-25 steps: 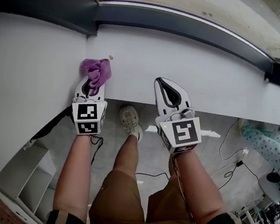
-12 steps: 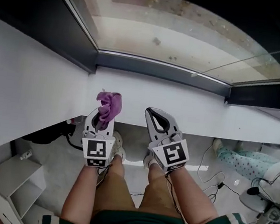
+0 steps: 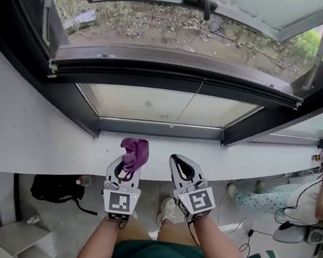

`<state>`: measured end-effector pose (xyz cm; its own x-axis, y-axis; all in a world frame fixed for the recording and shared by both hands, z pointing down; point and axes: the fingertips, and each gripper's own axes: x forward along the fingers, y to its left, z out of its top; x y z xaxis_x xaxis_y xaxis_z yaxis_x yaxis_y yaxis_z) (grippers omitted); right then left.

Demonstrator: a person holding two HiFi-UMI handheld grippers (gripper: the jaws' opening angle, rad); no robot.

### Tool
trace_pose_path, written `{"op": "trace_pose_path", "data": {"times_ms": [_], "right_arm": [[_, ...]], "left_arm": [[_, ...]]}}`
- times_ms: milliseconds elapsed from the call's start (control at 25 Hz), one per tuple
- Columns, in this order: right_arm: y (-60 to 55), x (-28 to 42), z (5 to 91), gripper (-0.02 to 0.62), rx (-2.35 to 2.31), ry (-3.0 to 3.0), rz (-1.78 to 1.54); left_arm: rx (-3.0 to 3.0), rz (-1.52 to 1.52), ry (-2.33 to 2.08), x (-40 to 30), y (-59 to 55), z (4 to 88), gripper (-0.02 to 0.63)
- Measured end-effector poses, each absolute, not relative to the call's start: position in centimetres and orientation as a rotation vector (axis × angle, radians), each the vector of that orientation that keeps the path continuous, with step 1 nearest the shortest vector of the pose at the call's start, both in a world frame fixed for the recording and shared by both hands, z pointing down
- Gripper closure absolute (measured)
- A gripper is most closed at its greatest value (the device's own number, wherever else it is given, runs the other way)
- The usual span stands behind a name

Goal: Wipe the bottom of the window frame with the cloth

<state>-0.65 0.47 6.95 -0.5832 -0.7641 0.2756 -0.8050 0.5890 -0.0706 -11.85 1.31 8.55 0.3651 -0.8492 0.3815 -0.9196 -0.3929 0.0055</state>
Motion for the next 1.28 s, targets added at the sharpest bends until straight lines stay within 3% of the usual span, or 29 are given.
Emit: {"op": "trace_pose_path", "data": {"times_ms": [640,1280], "right_arm": [[4.2,4.9,-9.2,0.581,1.403,-2.706,-0.003],[6.0,11.1,-11.8,0.581,1.353,-2.796,-0.185]], "left_arm": [[2.755,0.157,-1.511,-0.2,3.5,-10.4,0.506],[2.768,0.185,-1.600,5.2,4.9,-11.1,0.506]]}}
